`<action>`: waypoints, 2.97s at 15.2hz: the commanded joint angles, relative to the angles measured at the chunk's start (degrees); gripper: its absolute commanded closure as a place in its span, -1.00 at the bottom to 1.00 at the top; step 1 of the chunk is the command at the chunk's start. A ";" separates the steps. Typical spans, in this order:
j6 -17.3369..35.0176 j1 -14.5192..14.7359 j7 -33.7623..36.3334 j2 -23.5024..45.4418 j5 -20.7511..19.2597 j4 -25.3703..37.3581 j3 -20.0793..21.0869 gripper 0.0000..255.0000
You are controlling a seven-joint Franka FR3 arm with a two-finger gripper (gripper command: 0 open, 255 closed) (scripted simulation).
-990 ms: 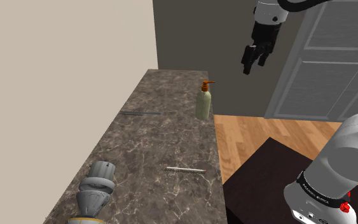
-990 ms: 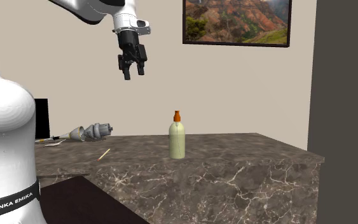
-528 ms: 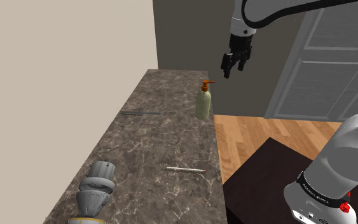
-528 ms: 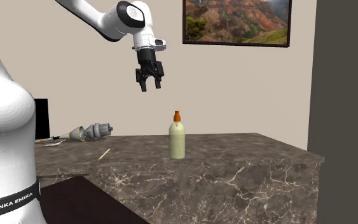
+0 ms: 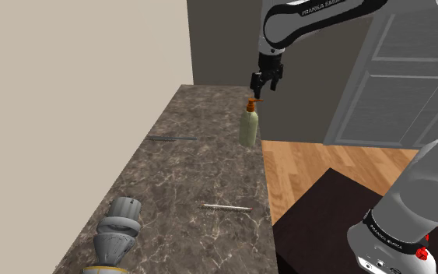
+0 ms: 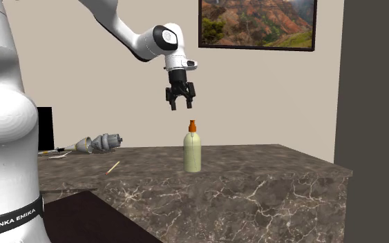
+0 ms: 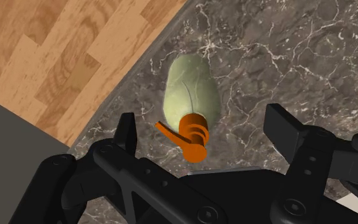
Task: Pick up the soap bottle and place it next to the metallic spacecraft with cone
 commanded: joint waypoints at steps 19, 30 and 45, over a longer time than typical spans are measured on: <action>8.79 -0.23 -0.08 17.13 -0.11 8.06 -0.22 -1.00; 8.78 -0.24 -0.10 17.15 -0.11 8.09 -0.23 1.00; -1.30 -0.16 -1.07 14.22 0.43 15.28 -0.11 1.00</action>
